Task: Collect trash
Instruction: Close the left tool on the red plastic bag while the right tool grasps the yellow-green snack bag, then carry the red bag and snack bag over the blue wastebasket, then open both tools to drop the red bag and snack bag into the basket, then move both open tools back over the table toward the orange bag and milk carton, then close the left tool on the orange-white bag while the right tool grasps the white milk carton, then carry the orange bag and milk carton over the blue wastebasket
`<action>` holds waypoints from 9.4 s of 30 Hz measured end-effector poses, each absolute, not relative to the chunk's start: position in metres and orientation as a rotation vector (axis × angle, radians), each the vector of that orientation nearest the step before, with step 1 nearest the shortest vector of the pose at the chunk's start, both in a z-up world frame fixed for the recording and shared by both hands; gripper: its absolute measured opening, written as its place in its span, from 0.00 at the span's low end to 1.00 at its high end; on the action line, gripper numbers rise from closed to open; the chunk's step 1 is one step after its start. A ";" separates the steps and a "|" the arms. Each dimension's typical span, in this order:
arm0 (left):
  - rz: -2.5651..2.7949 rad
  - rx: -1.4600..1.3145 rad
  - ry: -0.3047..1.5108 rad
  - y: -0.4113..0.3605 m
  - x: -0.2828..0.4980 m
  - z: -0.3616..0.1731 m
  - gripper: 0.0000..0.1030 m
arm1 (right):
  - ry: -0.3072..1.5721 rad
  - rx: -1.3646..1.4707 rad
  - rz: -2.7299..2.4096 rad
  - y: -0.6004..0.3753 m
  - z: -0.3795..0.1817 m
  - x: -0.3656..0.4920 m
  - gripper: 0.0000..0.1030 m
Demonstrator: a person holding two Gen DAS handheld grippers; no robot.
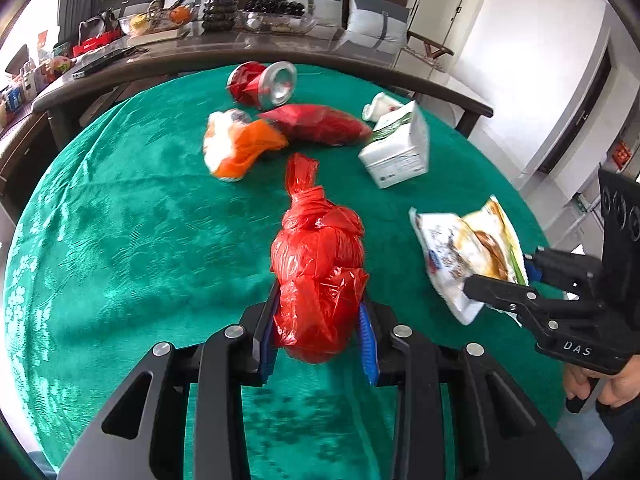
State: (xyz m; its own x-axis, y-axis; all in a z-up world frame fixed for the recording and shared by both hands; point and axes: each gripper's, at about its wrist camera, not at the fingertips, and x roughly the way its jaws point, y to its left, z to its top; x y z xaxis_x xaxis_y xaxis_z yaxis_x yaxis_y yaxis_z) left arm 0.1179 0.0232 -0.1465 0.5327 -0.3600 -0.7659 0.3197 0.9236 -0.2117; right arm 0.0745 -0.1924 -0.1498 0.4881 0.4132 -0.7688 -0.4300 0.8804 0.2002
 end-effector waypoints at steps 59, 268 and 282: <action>-0.589 0.082 0.923 -0.117 0.116 -0.109 0.34 | 0.982 0.140 0.284 -0.352 -0.114 0.076 0.17; -0.294 -0.066 1.071 0.031 0.171 -0.152 0.85 | 1.176 -0.142 0.242 -0.229 -0.134 0.127 0.71; -0.422 -0.004 0.984 -0.009 0.144 -0.112 0.45 | 1.054 -0.029 0.250 -0.269 -0.106 0.109 0.47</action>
